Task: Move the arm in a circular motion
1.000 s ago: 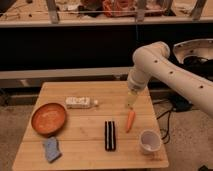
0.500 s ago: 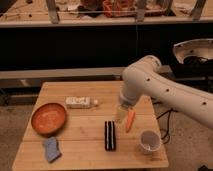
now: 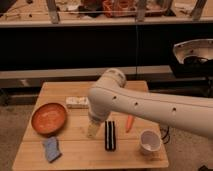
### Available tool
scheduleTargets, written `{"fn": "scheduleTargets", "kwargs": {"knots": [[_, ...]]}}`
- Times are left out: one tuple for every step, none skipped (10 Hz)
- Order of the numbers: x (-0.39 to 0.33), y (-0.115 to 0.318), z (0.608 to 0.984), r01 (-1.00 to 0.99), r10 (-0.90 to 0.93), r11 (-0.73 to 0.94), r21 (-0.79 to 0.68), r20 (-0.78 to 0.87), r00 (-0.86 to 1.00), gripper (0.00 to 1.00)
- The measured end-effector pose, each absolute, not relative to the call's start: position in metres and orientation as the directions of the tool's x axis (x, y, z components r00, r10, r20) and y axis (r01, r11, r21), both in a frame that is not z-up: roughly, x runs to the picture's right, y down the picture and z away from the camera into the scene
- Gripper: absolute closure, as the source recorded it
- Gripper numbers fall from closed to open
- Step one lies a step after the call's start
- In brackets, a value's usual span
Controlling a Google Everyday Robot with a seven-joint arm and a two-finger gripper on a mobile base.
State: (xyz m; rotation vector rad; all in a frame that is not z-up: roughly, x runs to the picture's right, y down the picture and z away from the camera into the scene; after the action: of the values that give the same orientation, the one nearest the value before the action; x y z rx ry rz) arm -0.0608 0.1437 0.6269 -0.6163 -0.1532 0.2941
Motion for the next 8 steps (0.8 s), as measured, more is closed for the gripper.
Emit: {"fn": "scheduleTargets", "kwargs": {"knots": [[-0.072, 0.138, 0.634, -0.202, 0.3, 0.786, -0.585, 0.074, 0.951, 0.2], [-0.078, 0.129, 0.644, -0.176, 0.281, 0.796, -0.579, 0.097, 0.955, 0.2], [-0.078, 0.12, 0.653, -0.16, 0.27, 0.804, -0.573, 0.111, 0.956, 0.2], [-0.074, 0.105, 0.669, -0.139, 0.256, 0.812, -0.567, 0.133, 0.957, 0.2], [-0.066, 0.08, 0.696, -0.108, 0.236, 0.822, -0.559, 0.161, 0.958, 0.2], [-0.058, 0.067, 0.711, -0.095, 0.226, 0.825, -0.557, 0.172, 0.959, 0.2], [-0.046, 0.053, 0.727, -0.086, 0.22, 0.829, -0.553, 0.18, 0.959, 0.2], [-0.024, 0.034, 0.747, -0.079, 0.214, 0.831, -0.55, 0.185, 0.959, 0.2]]}}
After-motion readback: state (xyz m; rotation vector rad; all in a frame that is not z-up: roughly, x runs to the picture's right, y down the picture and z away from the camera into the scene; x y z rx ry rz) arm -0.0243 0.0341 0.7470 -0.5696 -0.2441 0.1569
